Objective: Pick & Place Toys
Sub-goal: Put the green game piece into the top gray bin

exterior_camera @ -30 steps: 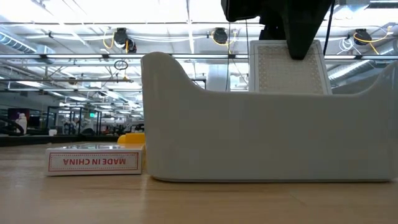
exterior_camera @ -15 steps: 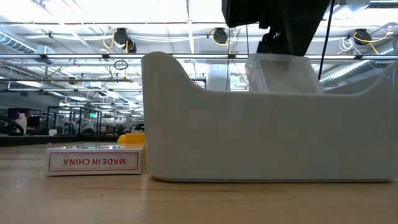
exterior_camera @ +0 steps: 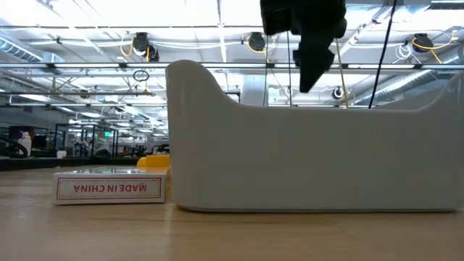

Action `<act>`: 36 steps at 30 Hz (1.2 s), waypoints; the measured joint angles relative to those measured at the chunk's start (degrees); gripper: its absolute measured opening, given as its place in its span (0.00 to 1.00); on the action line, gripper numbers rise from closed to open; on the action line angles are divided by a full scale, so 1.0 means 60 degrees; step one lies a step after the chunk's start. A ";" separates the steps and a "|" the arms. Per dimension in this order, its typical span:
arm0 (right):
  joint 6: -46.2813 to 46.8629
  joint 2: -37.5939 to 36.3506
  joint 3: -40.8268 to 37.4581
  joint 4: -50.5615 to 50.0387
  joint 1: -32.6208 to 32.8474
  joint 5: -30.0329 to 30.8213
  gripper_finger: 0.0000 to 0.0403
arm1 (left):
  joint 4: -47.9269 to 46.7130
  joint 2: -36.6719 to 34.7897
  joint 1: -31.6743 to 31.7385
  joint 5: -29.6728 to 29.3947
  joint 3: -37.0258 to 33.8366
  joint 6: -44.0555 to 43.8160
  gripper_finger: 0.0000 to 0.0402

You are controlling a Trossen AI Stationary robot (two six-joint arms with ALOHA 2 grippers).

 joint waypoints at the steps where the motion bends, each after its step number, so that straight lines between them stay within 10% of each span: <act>1: 0.0063 -0.0200 0.0000 -0.0064 0.0002 0.0357 0.51 | -0.0156 0.0000 -0.0048 -0.0107 0.0000 -0.0089 0.86; 9: 0.1018 -0.2005 0.0000 -0.0151 0.0180 0.2736 0.50 | -0.0673 0.0004 -0.0695 -0.0523 0.0000 -0.0798 0.86; 19: 0.1586 -0.2719 -0.0003 -0.1112 0.0721 0.2926 0.50 | -0.0640 0.0022 -0.0524 -0.0991 -0.2394 -0.1794 0.86; 36: 0.2738 -0.2741 -0.1807 0.0334 0.0903 0.2318 0.50 | 0.1731 0.0025 0.3387 -0.0044 -0.4386 0.2837 0.86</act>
